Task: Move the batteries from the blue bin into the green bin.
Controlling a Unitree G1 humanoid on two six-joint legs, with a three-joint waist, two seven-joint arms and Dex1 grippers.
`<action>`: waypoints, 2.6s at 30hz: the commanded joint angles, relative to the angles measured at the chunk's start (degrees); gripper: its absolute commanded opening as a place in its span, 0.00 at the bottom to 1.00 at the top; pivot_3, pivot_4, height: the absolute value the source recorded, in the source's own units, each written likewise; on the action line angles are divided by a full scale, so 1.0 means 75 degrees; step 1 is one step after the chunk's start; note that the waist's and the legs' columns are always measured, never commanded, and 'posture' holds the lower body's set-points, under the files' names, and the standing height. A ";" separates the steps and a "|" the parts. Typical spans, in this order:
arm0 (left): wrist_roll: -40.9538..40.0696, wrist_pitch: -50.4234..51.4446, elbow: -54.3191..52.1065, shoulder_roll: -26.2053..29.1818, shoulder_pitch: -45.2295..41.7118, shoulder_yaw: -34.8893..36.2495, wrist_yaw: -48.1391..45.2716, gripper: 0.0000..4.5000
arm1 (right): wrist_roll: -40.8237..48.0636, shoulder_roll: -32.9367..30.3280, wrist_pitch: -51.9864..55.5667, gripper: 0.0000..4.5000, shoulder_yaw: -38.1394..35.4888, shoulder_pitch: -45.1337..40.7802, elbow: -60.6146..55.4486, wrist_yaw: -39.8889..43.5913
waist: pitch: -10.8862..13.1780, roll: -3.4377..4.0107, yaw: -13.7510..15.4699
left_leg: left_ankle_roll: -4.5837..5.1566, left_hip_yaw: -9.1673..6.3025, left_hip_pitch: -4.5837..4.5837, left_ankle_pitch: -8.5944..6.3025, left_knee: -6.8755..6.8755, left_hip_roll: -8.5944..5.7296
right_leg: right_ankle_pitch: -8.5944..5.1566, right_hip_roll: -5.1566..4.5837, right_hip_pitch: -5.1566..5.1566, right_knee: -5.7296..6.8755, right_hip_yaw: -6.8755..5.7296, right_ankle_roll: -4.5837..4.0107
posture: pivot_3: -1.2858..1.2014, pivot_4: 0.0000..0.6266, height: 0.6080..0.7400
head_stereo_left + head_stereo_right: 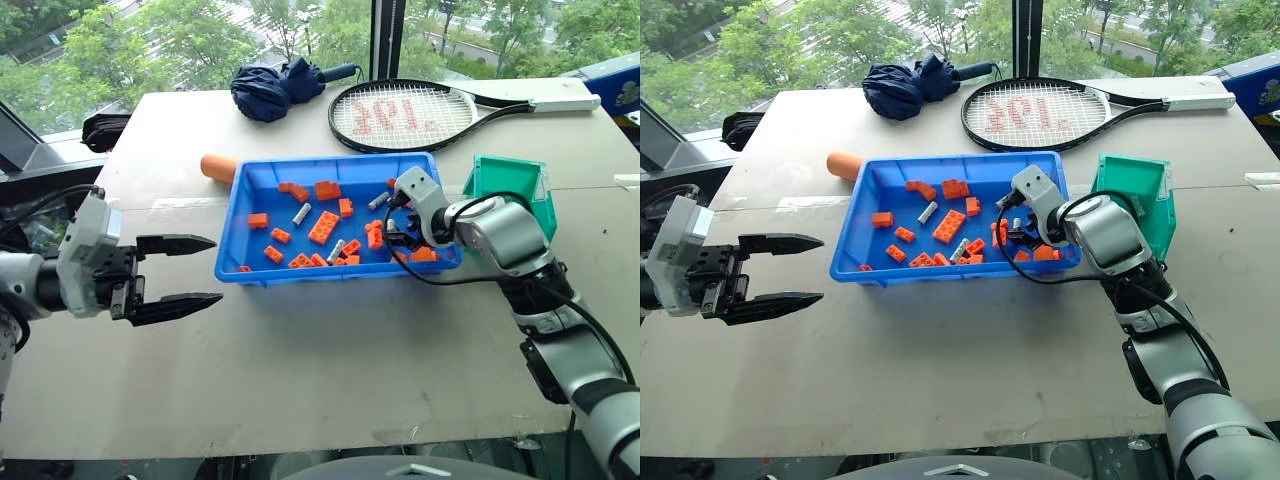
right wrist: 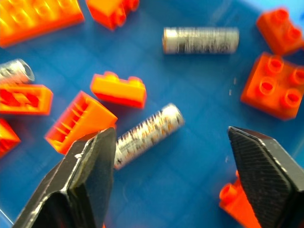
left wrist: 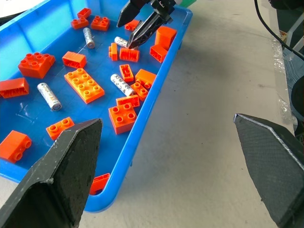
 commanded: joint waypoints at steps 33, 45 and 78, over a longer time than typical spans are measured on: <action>-0.0604 0.0217 0.0121 -0.0082 -0.1914 -0.0293 0.0651 1.00 | 0.1232 -0.2225 0.1618 0.02 -0.2857 -0.0046 -0.2796 0.0067 | -0.0005 -0.0008 0.0015 | -0.0001 0.0006 -0.0029 0.0001 0.0004 0.0000 | 0.0000 -0.0003 -0.0035 0.0014 0.0005 0.0000 | 0.52 0.24 1.00; -0.0801 0.0741 0.0077 -0.0426 -0.3645 -0.1167 0.1305 1.00 | 0.0929 -0.3575 -0.0235 0.02 -0.3774 0.1766 -0.1686 -0.0170 | -0.0005 -0.0009 -0.0021 | 0.0000 0.0057 -0.0034 0.0002 0.0019 0.0003 | 0.0001 -0.0004 -0.0064 0.0056 0.0051 0.0001 | 0.52 0.24 1.00; 0.0355 -0.0190 0.0932 0.0066 -0.2356 -0.0643 0.0769 1.00 | 0.0865 0.1490 -0.1545 0.99 -0.1537 -0.0517 0.0725 -0.1939 | -0.0013 -0.0023 -0.0162 | -0.0001 0.0094 -0.0050 0.0002 0.0016 0.0024 | 0.0003 0.0026 -0.0108 0.0068 0.0093 0.0001 | 0.52 0.24 1.00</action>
